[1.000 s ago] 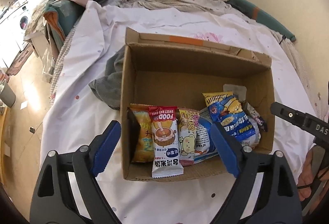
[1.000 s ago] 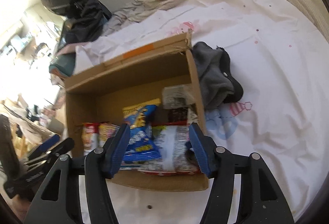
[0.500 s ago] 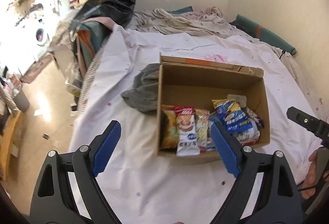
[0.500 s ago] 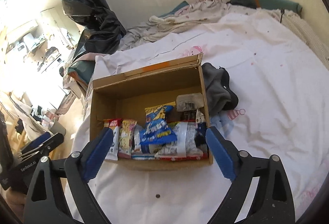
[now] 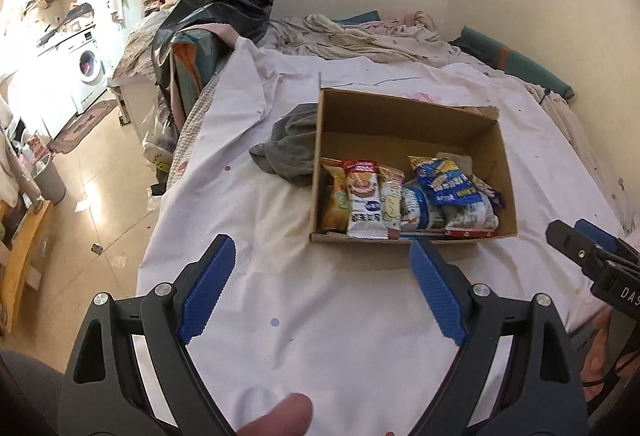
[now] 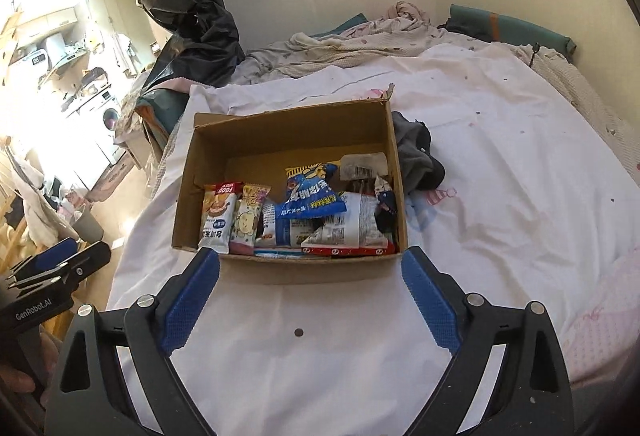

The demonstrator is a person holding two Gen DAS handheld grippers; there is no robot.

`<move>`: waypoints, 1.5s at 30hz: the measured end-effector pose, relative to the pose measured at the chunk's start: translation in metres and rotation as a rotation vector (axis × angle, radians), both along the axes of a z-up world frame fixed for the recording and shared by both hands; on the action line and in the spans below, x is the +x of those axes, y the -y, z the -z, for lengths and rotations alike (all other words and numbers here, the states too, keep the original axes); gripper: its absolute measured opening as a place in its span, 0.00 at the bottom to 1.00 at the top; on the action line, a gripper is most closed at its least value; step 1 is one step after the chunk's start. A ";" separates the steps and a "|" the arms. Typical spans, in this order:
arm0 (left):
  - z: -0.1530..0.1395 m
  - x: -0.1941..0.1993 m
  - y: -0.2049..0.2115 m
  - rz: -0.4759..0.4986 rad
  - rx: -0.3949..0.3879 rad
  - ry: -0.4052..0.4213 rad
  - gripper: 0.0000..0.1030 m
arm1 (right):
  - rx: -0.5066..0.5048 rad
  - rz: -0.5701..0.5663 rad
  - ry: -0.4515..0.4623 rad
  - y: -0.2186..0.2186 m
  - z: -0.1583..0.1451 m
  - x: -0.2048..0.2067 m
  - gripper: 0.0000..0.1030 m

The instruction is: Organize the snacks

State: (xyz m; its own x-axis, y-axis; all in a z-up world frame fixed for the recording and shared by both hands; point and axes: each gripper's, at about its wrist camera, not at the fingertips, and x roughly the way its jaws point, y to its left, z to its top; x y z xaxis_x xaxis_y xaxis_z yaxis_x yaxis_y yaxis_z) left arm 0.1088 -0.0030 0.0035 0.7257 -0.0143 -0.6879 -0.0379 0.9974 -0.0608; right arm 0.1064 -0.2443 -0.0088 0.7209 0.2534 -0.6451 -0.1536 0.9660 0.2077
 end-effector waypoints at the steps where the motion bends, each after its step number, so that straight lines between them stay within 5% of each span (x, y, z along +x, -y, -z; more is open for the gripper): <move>1: 0.000 -0.001 0.001 0.001 -0.001 0.003 0.84 | -0.006 0.001 0.005 -0.002 0.001 -0.003 0.92; 6: 0.006 0.003 0.003 -0.010 -0.017 -0.008 1.00 | -0.062 0.003 0.034 -0.012 0.001 -0.010 0.96; 45: 0.011 0.005 -0.001 -0.032 -0.041 -0.031 1.00 | -0.075 0.051 0.005 -0.010 0.009 -0.003 1.00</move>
State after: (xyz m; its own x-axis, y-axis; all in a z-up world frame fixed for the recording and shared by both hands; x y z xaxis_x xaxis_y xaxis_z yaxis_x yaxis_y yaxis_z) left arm 0.1135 -0.0025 -0.0073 0.7046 -0.0205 -0.7093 -0.0722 0.9923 -0.1003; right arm 0.1033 -0.2343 -0.0181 0.7347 0.1669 -0.6576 -0.1043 0.9855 0.1336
